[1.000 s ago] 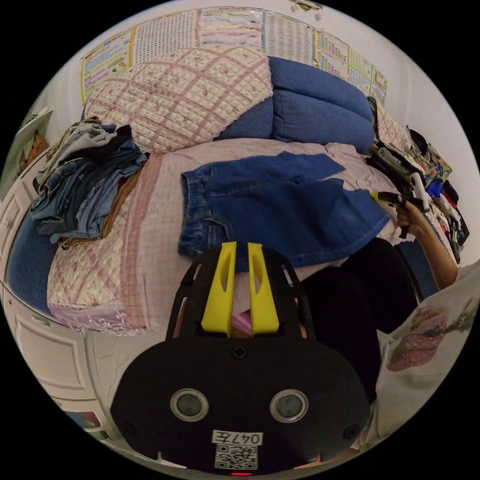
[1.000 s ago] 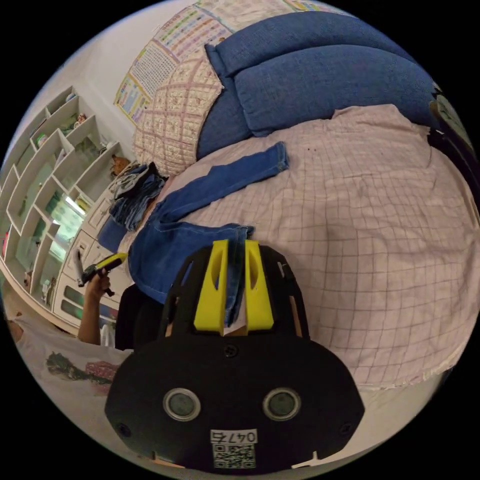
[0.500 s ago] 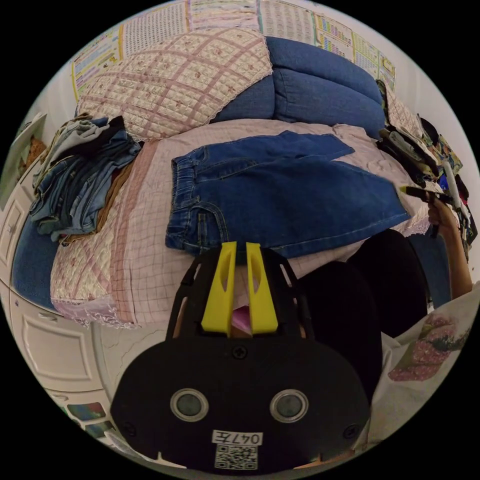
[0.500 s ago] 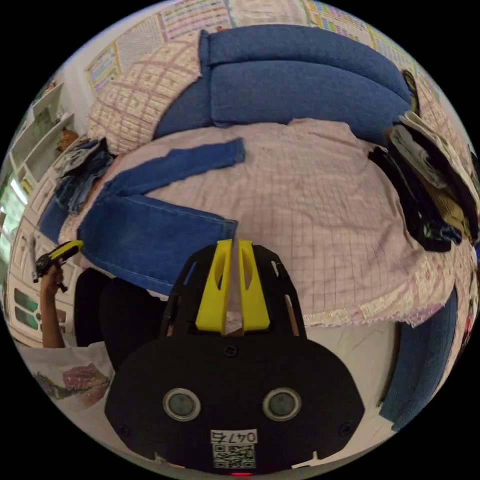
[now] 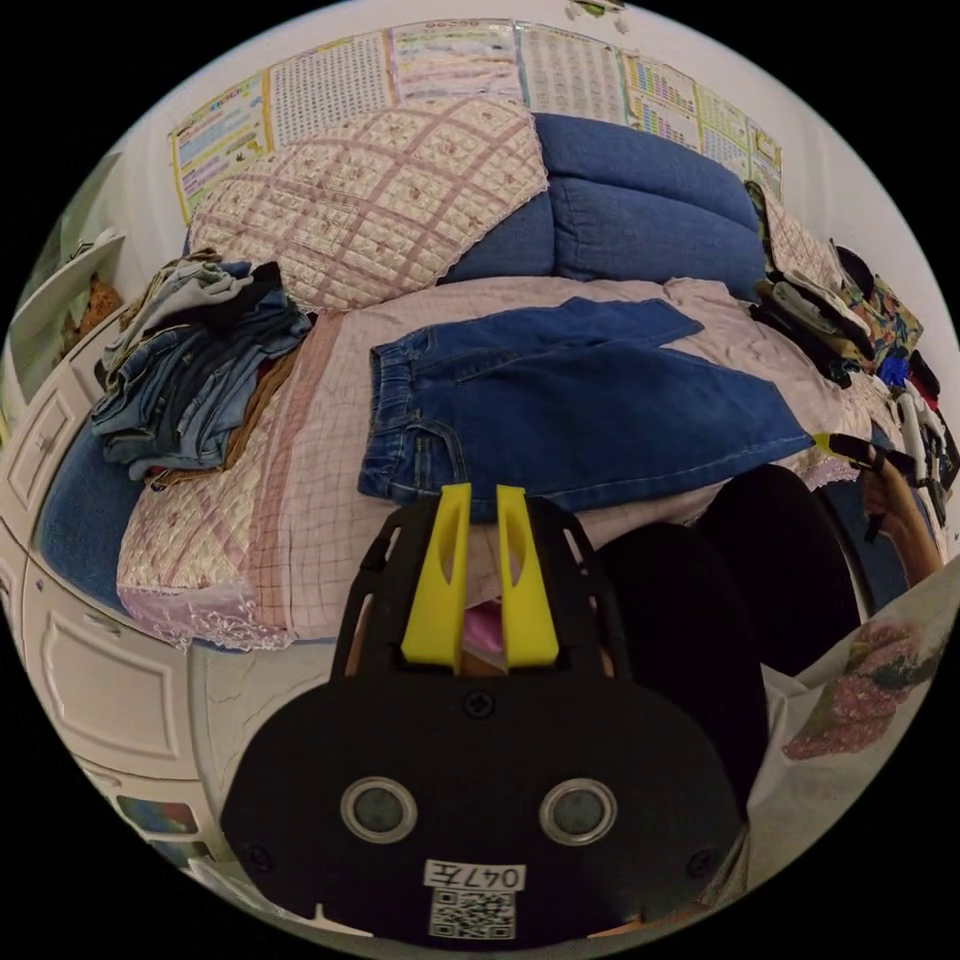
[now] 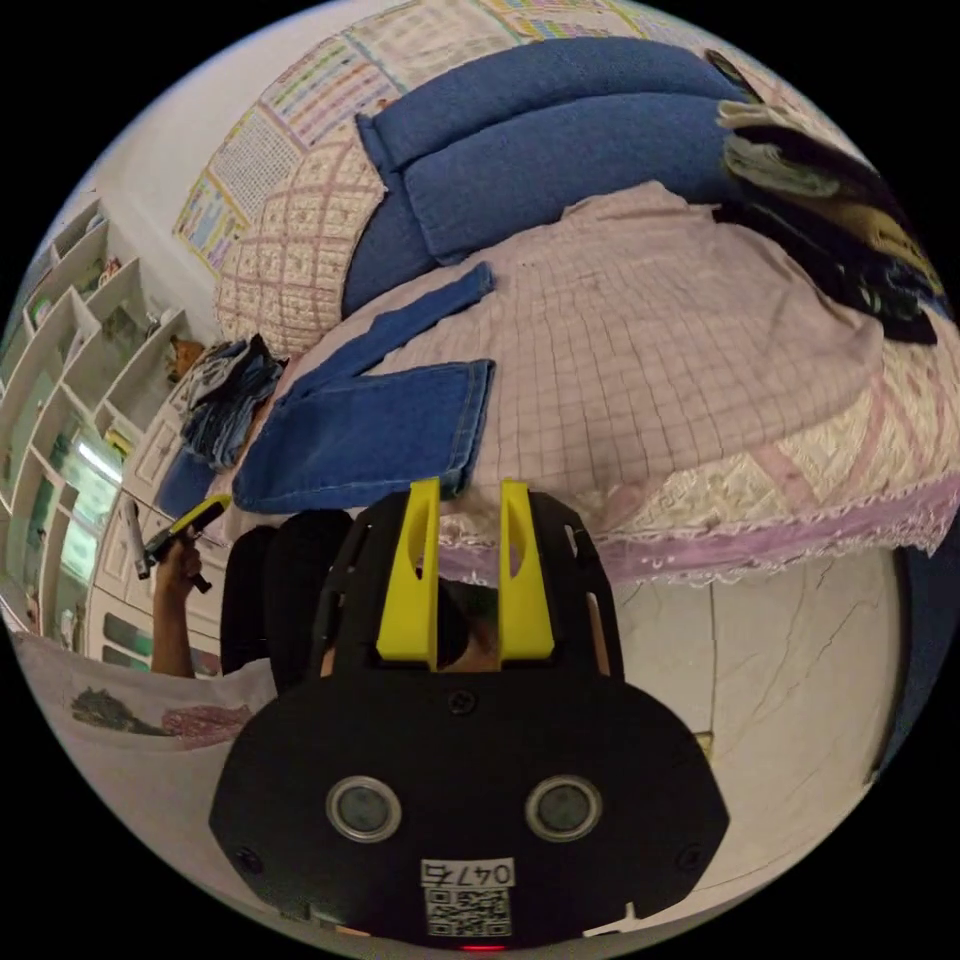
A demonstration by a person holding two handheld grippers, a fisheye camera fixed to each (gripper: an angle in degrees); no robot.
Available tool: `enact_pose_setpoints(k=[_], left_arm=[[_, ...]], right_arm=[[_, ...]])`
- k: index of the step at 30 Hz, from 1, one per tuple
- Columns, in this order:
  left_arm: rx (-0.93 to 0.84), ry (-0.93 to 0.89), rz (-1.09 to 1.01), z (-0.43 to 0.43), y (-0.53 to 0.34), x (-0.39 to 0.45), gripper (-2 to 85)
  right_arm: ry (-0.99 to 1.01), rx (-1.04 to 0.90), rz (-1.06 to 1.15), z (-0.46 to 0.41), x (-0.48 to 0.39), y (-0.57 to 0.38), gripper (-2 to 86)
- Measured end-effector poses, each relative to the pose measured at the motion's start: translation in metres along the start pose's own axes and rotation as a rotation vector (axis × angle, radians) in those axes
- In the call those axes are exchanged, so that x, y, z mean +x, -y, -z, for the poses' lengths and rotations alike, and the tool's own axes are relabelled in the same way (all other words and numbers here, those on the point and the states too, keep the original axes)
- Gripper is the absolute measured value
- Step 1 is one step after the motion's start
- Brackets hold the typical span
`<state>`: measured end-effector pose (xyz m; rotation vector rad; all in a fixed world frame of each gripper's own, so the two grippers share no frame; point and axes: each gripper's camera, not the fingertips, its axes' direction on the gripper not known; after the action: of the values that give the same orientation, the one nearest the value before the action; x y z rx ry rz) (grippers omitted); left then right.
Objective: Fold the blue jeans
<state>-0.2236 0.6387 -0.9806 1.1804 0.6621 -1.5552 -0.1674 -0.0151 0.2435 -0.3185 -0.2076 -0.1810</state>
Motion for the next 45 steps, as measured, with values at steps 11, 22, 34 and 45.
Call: enact_pose_setpoints(k=[11, 22, 34, 45], left_arm=[[-0.044, -0.084, 0.081, 0.026, 0.006, -0.004, 3.6], [-0.027, -0.049, 0.112, 0.092, 0.033, -0.006, 1.4], [0.136, -0.136, 0.468, 0.187, 0.043, -0.080, 7.8], [0.124, -0.215, 0.577, 0.195, 0.109, -0.076, 8.5]], right_arm=[[0.177, 0.115, 0.062, 0.065, -0.016, -0.019, -0.7], [-0.223, -0.033, 0.141, 0.090, -0.070, -0.032, 0.5], [-0.186, 0.284, 0.467, 0.148, -0.184, -0.028, 0.4], [-0.126, 0.197, 0.587, 0.171, -0.248, 0.027, 0.2]])
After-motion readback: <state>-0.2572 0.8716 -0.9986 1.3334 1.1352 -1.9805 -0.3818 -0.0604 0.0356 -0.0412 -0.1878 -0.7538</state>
